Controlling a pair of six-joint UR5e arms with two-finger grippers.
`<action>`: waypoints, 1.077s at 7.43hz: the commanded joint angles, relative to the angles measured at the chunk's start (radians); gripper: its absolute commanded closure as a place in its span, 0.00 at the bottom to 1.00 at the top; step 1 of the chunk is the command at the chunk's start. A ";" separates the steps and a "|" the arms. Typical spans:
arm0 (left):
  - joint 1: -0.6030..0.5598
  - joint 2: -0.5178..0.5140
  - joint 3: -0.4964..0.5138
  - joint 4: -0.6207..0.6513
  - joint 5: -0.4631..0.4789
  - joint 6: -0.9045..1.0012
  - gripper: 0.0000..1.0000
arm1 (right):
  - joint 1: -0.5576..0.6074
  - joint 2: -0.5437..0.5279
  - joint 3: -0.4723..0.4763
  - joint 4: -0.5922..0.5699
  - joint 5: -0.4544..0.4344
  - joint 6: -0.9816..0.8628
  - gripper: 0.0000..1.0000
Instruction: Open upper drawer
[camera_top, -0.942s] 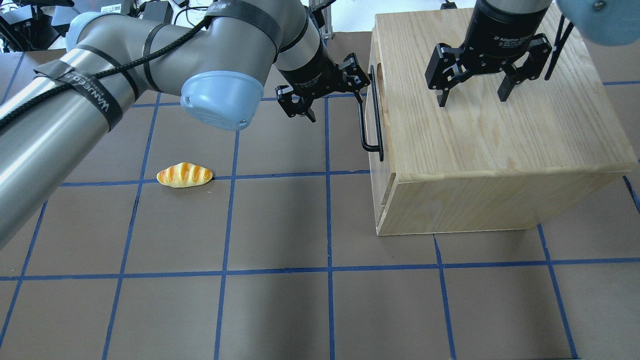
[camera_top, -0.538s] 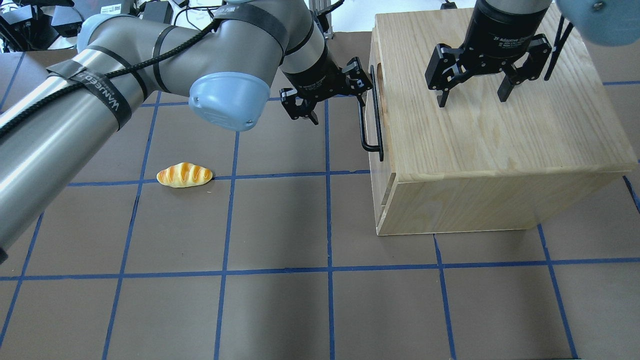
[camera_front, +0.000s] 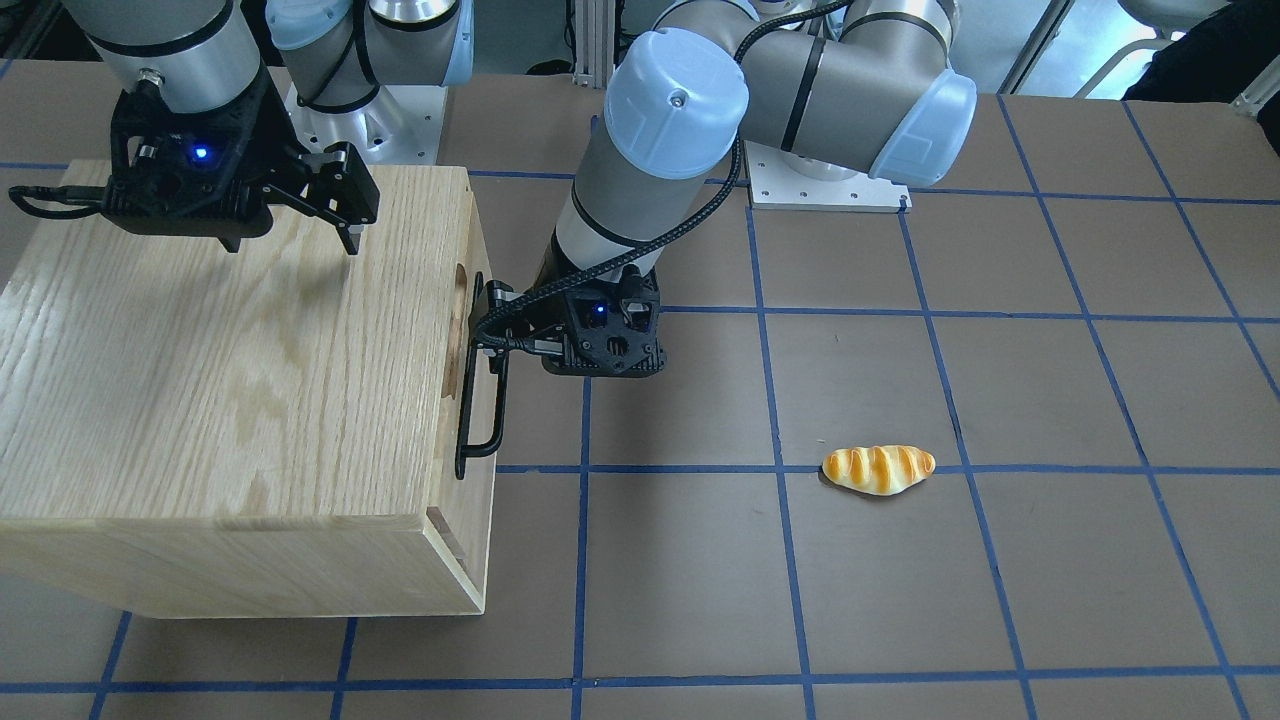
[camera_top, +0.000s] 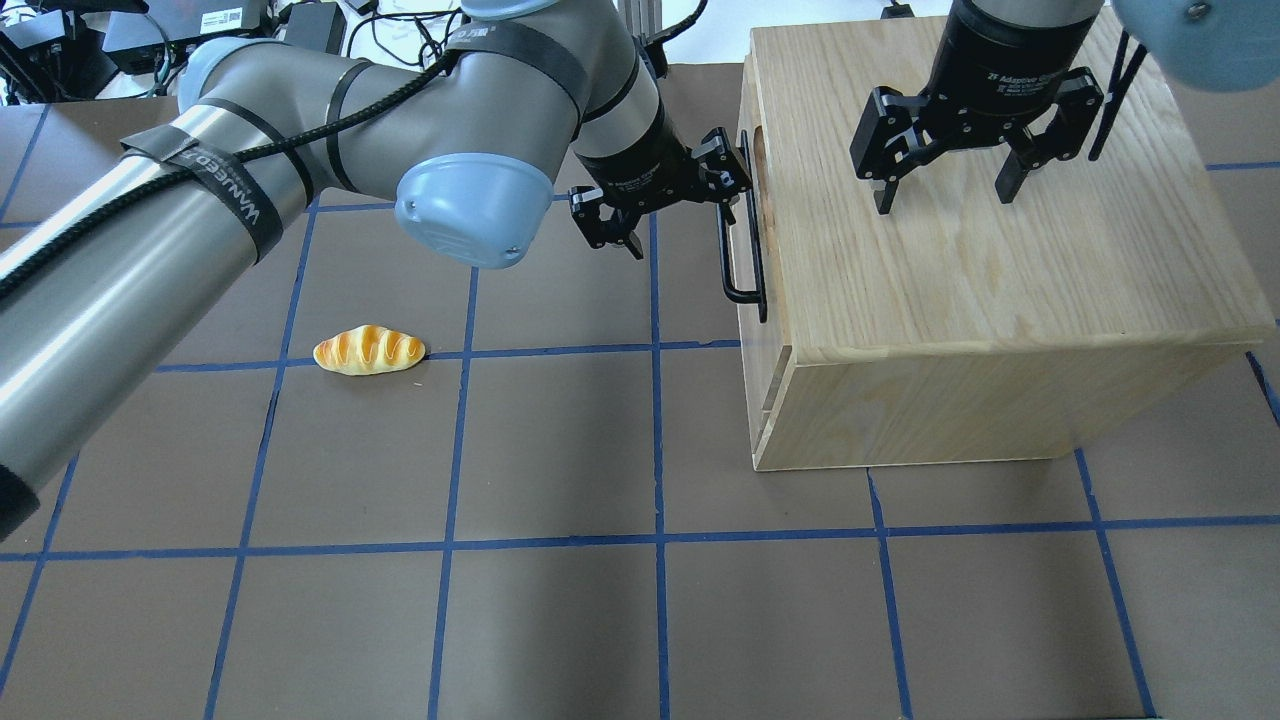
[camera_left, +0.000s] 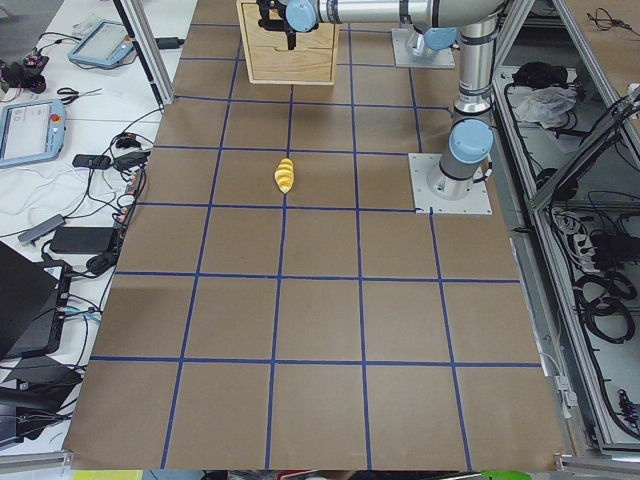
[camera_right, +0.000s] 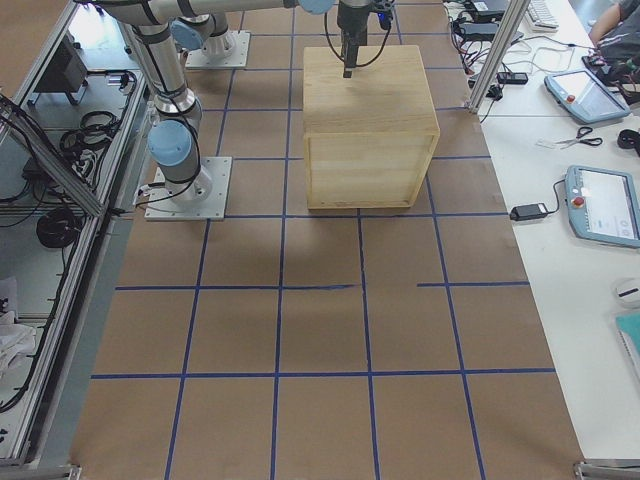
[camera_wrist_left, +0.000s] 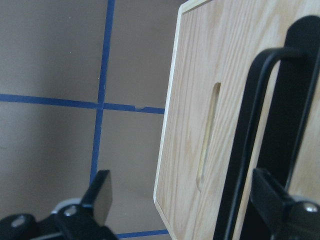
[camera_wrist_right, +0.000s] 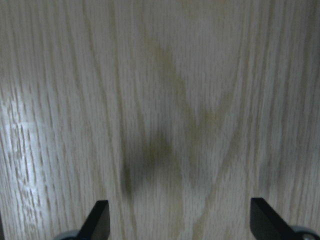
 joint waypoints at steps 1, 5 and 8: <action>-0.002 -0.011 0.000 0.003 0.001 0.000 0.00 | 0.000 0.000 0.000 0.000 0.000 0.000 0.00; -0.002 -0.028 0.000 0.004 0.001 0.011 0.00 | 0.000 0.000 0.001 0.000 0.000 0.000 0.00; -0.002 -0.020 -0.002 0.004 0.009 0.018 0.00 | 0.000 0.000 0.001 0.000 0.000 0.000 0.00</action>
